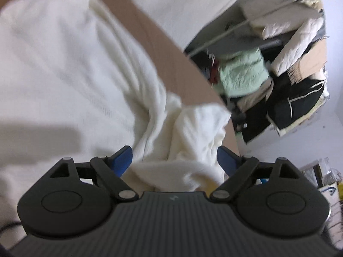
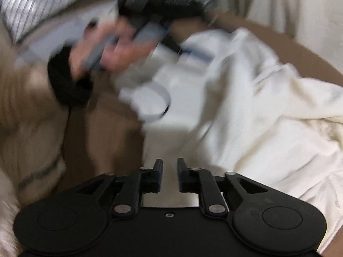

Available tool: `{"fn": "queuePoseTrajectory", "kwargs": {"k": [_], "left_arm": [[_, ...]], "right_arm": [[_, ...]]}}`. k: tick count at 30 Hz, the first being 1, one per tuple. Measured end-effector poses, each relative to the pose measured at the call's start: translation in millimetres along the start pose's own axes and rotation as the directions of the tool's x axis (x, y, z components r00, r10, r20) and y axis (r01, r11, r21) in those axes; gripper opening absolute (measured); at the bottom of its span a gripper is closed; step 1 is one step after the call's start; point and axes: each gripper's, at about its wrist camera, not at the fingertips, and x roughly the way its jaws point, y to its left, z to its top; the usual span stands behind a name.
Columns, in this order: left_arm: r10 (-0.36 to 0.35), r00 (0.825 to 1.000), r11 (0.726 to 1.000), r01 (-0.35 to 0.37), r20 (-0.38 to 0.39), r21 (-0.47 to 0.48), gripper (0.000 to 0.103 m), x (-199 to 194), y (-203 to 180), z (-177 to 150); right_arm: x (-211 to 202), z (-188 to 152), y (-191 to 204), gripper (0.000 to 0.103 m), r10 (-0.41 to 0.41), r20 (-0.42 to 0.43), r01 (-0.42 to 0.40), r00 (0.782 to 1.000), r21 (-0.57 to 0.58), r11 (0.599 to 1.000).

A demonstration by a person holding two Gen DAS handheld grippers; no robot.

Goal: Fold clothes

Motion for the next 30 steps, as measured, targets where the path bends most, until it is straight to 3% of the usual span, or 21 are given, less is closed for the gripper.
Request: {"fn": "queuePoseTrajectory", "kwargs": {"k": [2, 3, 4, 5, 6, 9, 12, 14, 16, 18, 19, 22, 25, 27, 30], "left_arm": [[0.031, 0.999, 1.000, -0.031, -0.038, -0.006, 0.087, 14, 0, -3], [0.034, 0.998, 0.999, -0.034, -0.050, -0.006, 0.087, 18, 0, -4], [0.028, 0.998, 1.000, -0.029, -0.057, -0.005, 0.087, 20, 0, -5], [0.024, 0.998, 1.000, -0.024, -0.061, -0.004, 0.087, 21, 0, -5], [0.021, 0.998, 1.000, -0.021, -0.062, -0.003, 0.087, 21, 0, -5], [0.010, 0.998, 1.000, -0.010, -0.069, 0.001, 0.086, 19, -1, -4], [0.031, 0.996, 0.999, -0.034, -0.085, -0.039, 0.086, -5, -4, -18], [0.011, 0.997, 1.000, -0.011, -0.077, 0.006, 0.087, -22, -8, -31], [0.001, 0.996, 1.000, -0.002, -0.094, -0.012, 0.087, -18, -4, -32], [-0.010, 0.993, 0.999, 0.004, -0.118, -0.049, 0.087, -12, 2, -31], [-0.031, 0.992, 0.997, 0.022, -0.122, -0.068, 0.087, -11, 4, -31], [-0.100, 0.989, 0.991, 0.088, -0.110, -0.106, 0.086, -15, 6, -29], [-0.065, 0.995, 0.995, 0.060, -0.077, -0.075, 0.087, -21, 4, -29], [-0.032, 0.993, 0.999, 0.028, -0.114, -0.034, 0.087, -15, 2, -29], [0.068, 0.978, 0.996, -0.057, -0.199, 0.062, 0.085, 4, -2, -36]], "right_arm": [[-25, 8, -23, 0.026, 0.082, 0.135, -0.100, 0.987, 0.131, 0.986], [-34, 12, -31, 0.028, 0.135, 0.210, -0.175, 0.968, 0.182, 0.968], [-41, 16, -37, 0.045, 0.164, 0.274, -0.227, 0.948, 0.215, 0.950], [-42, 19, -40, 0.056, 0.147, 0.292, -0.220, 0.945, 0.239, 0.946], [-40, 23, -41, 0.057, 0.106, 0.285, -0.183, 0.953, 0.258, 0.949], [-19, 20, -45, 0.057, 0.004, 0.189, -0.052, 0.982, 0.253, 0.966], [-4, -4, -67, 0.057, 0.032, 0.185, -0.089, 0.982, 0.307, 0.947], [2, -17, -76, 0.057, 0.011, 0.179, -0.081, 0.984, 0.386, 0.919], [16, -24, -69, 0.057, -0.018, 0.138, -0.038, 0.990, 0.393, 0.919], [30, -23, -48, 0.024, -0.042, 0.090, 0.014, 0.995, 0.293, 0.956], [34, -20, -37, 0.014, -0.009, 0.096, -0.016, 0.995, 0.260, 0.965], [47, -10, -12, 0.014, 0.116, 0.130, -0.143, 0.985, 0.216, 0.966], [68, 1, 12, 0.019, 0.184, 0.051, -0.190, 0.982, 0.167, 0.967], [72, 3, 22, 0.023, 0.195, 0.009, -0.195, 0.981, 0.128, 0.972], [47, 1, 17, 0.023, 0.127, 0.073, -0.138, 0.989, 0.187, 0.973]]}}
